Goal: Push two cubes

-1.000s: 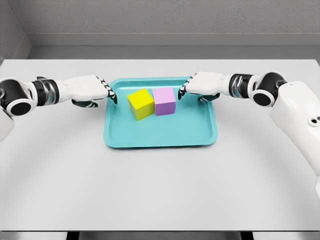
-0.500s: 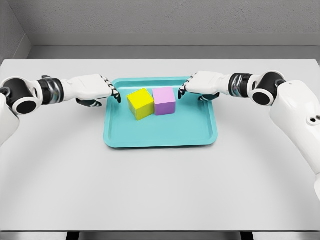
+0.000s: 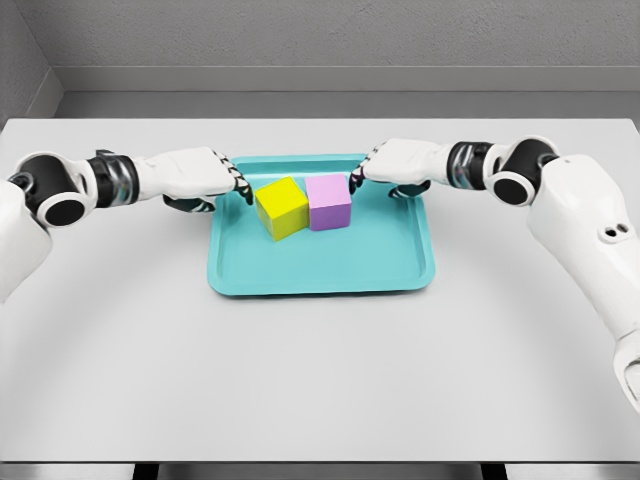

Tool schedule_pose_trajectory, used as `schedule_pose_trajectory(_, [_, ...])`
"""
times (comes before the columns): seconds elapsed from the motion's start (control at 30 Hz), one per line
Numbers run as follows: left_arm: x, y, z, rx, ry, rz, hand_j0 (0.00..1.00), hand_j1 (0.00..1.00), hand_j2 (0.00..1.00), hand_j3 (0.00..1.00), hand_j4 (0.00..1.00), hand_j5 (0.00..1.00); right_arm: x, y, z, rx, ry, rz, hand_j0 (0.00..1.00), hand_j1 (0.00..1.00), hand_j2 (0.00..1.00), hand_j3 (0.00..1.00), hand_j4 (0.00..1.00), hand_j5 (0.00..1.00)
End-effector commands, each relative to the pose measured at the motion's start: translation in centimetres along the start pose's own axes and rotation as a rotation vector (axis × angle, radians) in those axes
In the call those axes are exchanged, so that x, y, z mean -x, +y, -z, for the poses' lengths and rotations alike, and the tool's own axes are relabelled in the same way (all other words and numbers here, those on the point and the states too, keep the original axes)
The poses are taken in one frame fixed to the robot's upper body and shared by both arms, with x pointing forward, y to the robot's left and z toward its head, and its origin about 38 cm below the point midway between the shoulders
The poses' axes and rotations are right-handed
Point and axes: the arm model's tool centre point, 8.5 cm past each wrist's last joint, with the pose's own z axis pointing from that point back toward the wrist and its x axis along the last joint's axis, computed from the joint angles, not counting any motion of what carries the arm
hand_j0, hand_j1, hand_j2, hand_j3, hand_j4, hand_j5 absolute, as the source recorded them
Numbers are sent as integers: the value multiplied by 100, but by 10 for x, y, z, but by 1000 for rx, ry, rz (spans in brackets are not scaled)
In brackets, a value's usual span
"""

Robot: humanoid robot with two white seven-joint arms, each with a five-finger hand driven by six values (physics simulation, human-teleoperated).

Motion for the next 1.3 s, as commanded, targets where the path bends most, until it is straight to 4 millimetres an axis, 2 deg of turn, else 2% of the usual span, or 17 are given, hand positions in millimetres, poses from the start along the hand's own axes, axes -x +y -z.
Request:
schedule_pose_trajectory(0.0, [-2, 1, 3, -1, -5, -5, 69, 69, 69, 69, 69, 69, 1, 1, 1, -1, 2, 10, 70, 70, 70, 70, 70, 70])
schedule_pose_trajectory(0.17, [1, -2, 4, 6, 0, -18, 69, 69, 69, 69, 69, 69, 1, 3, 1, -4, 4, 13, 70, 70, 70, 70, 70, 70])
schedule_pose_trajectory(0.9, [1, 11, 13, -22, -3, -36, 70, 70, 70, 70, 70, 70, -2, -2, 5, -3, -2, 1, 70, 70, 70, 70, 70, 70])
schedule_pose_trajectory(1.1, [8, 4, 11, -9, 13, -57, 71, 71, 71, 71, 71, 71, -5, -4, 8, -1, -10, -3, 70, 70, 70, 70, 70, 70])
schedule_pose_trajectory(1.2, [11, 1, 8, -3, 23, -64, 58, 58, 58, 58, 58, 58, -5, -4, 9, -6, -11, -7, 70, 70, 70, 70, 70, 70])
schedule_pose_trajectory(1.27, [10, 0, 8, 14, 20, -61, 55, 55, 55, 55, 55, 55, -2, -3, 6, -8, -2, -6, 70, 70, 70, 70, 70, 70])
